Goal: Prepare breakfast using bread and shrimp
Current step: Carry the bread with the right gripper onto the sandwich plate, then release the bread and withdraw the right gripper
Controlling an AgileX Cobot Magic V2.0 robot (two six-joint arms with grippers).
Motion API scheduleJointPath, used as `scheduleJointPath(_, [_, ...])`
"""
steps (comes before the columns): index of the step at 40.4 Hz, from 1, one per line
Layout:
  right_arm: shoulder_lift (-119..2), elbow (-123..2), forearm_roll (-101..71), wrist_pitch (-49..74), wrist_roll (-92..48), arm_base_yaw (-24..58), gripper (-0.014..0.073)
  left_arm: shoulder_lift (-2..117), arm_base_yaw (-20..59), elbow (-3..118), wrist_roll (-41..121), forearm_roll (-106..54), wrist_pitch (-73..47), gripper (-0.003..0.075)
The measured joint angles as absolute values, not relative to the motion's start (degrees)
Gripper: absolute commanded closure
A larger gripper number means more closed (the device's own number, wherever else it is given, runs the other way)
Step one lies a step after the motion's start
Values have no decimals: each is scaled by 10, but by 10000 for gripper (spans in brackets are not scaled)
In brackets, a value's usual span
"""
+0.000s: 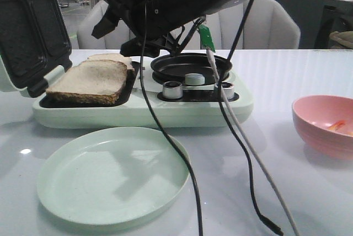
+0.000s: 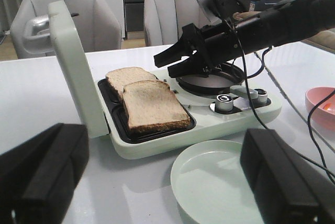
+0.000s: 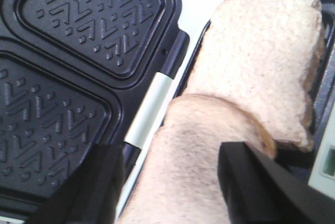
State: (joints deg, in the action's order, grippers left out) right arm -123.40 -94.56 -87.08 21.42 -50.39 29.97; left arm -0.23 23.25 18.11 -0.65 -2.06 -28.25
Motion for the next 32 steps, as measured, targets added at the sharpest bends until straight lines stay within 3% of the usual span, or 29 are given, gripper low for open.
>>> scheduleJointPath(15, [-1160,-946,-697,237,-459,286,66,-2,232,181,-6,-21,-282,84])
scheduleJointPath(21, [-1107,-946,-527,303,-329,266,109,-2,232,181,-6,-22,-282,84])
scheduleJointPath(32, [-987,-946,-212,459,-116,228,112,-2,232,181,-6,-22,-282,84])
